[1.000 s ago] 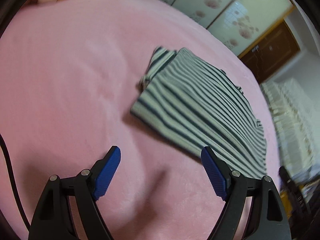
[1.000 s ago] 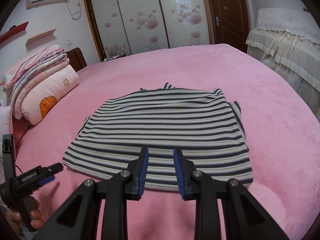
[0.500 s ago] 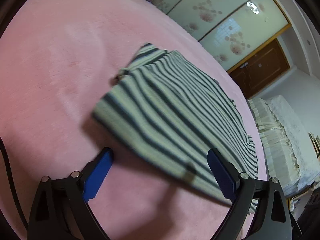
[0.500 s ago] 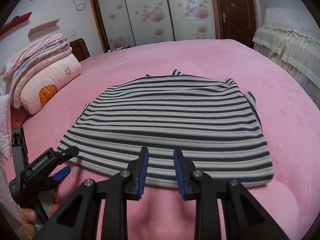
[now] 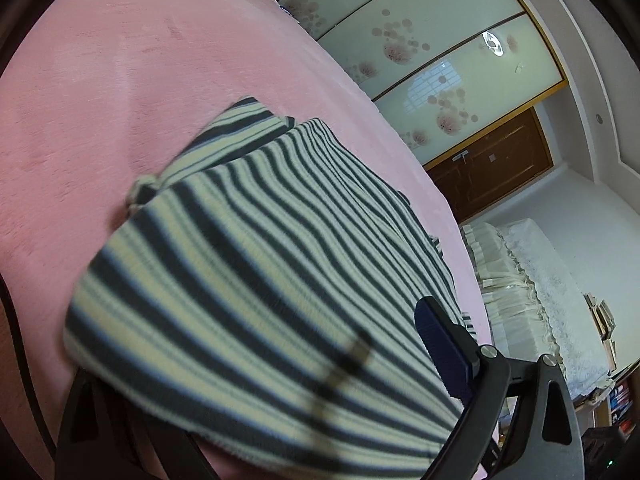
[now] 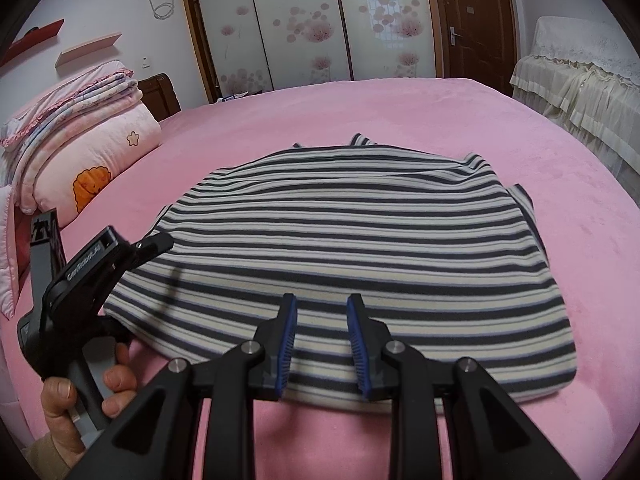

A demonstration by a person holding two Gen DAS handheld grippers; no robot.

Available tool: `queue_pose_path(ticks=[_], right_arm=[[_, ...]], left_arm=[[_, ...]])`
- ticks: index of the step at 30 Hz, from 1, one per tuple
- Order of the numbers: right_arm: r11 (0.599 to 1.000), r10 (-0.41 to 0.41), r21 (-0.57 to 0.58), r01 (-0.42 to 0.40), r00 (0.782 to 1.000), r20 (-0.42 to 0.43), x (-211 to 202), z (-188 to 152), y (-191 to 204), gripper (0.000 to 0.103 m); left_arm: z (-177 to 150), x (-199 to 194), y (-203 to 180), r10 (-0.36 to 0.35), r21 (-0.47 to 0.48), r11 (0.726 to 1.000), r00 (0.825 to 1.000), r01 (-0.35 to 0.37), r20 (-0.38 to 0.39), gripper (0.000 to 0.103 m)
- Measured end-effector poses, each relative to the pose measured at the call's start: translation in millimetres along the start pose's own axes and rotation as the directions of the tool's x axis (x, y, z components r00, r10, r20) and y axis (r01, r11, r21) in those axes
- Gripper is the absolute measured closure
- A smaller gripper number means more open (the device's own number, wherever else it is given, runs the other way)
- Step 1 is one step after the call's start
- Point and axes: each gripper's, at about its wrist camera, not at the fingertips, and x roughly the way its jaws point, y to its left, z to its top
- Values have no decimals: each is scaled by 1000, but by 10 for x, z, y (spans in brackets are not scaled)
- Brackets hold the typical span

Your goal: Fold small clothes

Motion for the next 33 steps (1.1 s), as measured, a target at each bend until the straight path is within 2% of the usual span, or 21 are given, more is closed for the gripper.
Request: queue_pose_path(ticks=[10,15,16,20,24,27,33], right_arm=[[1000,9,-5,-9,1000,13,88,81,40,77],[1000,17,-10,-17,1000,13,101,92,56,77],[1000,19,-11,-19,1000,12,105,89,68,77],[1000,27,-10,-27,1000,8,113,78,91,77],[1000,27,-14,-26,1000,9,107,74,103,77],[1000,29,-10,-29,1000,9,101,91,96,77],[1000,15,-5,-15,1000,-6,258,286,58,77]], left_arm=[[205,115,45,-39,-56,998,999,40,13,12],[259,137,122,-45,-96,994,999,46,9,38],[265,143,128,-38,-99,994,999,39,6,41],[280,151,143,-10,-92,996,1000,10,-4,56],[301,120,138,1,-66,998,1000,-2,-7,78],[327,82,69,22,-28,999,1000,-22,4,83],[315,-37,-190,66,91,993,996,-71,58,86]])
